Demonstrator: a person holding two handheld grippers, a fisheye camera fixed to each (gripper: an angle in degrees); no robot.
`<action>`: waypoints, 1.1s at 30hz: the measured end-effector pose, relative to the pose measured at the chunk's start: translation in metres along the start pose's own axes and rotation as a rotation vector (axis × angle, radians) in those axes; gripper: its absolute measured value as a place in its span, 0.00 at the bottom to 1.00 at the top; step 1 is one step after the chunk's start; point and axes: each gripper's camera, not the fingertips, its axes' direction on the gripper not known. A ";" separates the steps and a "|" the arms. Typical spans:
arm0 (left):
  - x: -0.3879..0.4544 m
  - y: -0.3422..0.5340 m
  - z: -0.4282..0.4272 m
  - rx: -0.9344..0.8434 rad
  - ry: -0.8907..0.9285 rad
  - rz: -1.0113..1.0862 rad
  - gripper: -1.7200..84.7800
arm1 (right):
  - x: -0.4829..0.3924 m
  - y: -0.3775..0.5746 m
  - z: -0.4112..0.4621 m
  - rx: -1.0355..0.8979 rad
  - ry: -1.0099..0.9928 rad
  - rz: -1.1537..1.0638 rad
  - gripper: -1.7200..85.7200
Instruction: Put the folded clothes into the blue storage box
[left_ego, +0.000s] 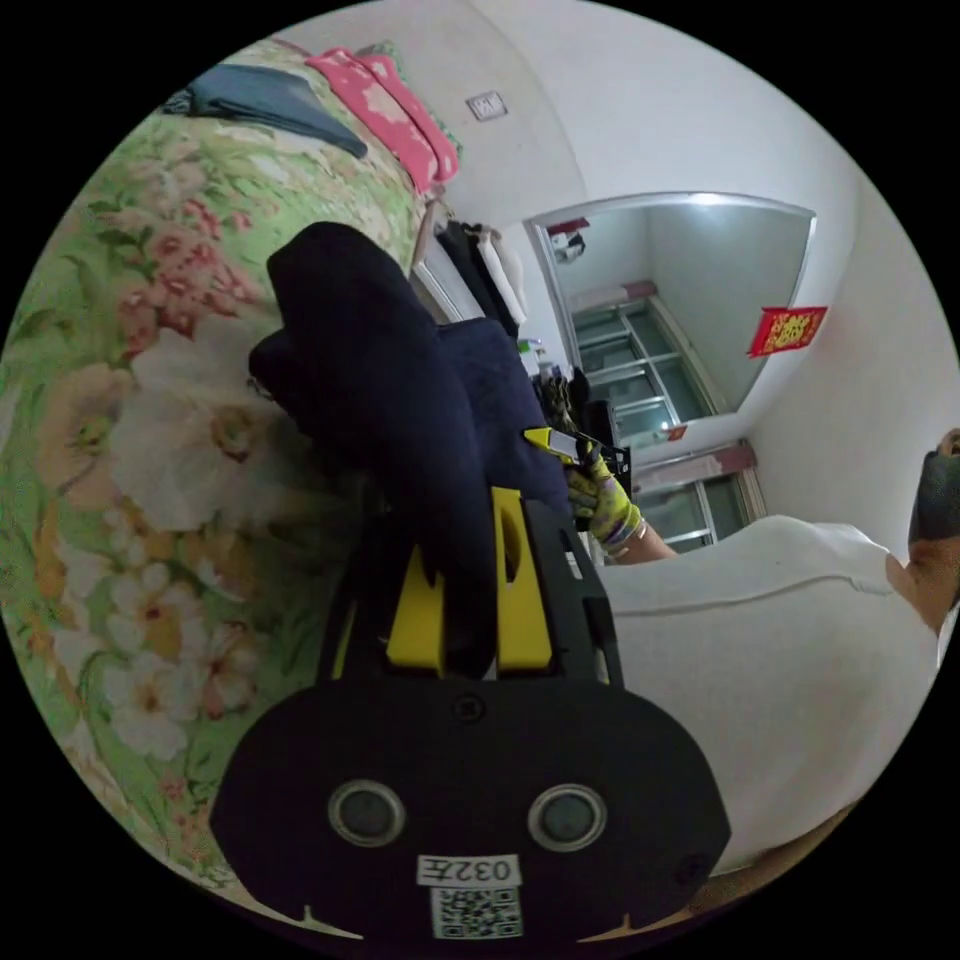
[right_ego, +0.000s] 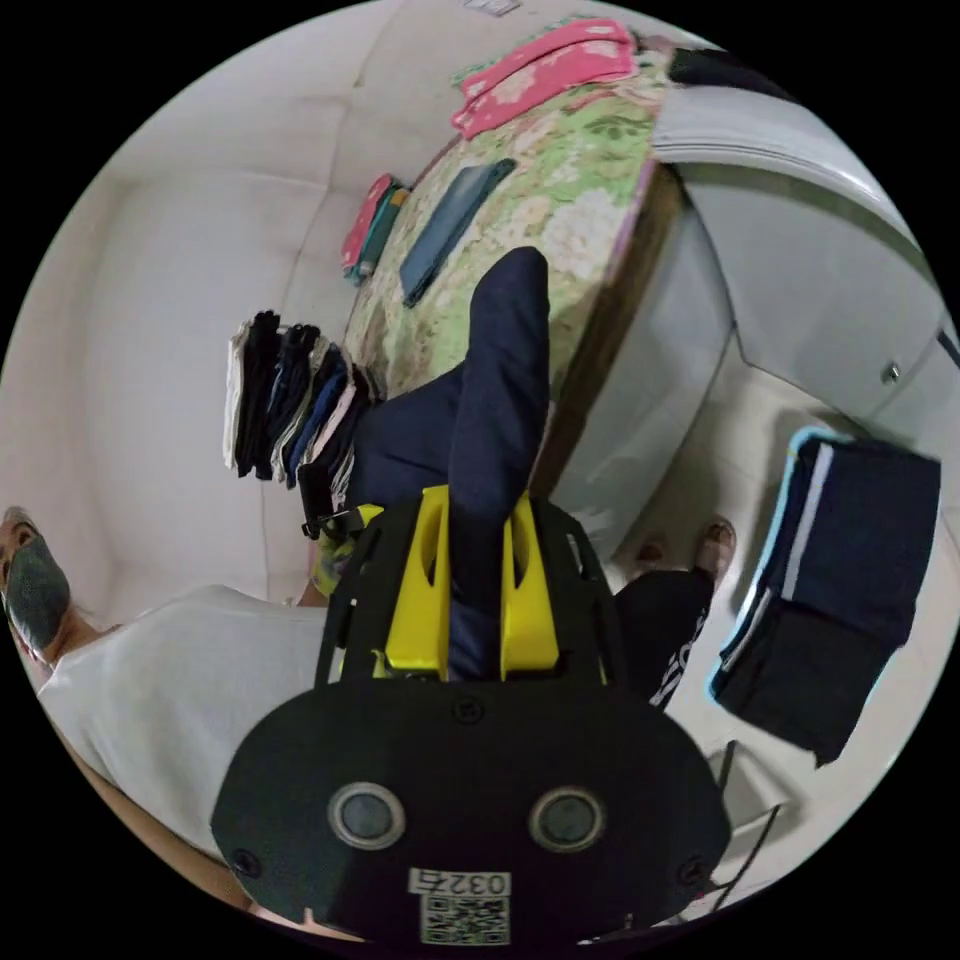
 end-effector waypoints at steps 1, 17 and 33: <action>0.006 -0.013 0.013 -0.045 0.012 0.009 0.05 | 0.015 0.008 -0.009 0.036 0.002 0.044 0.11; 0.073 -0.125 0.238 -0.717 0.101 -0.068 0.05 | 0.192 0.140 -0.056 0.374 0.072 0.564 0.11; 0.187 -0.096 0.409 -0.995 -0.123 -0.170 0.05 | 0.342 0.249 -0.069 0.462 -0.026 0.765 0.11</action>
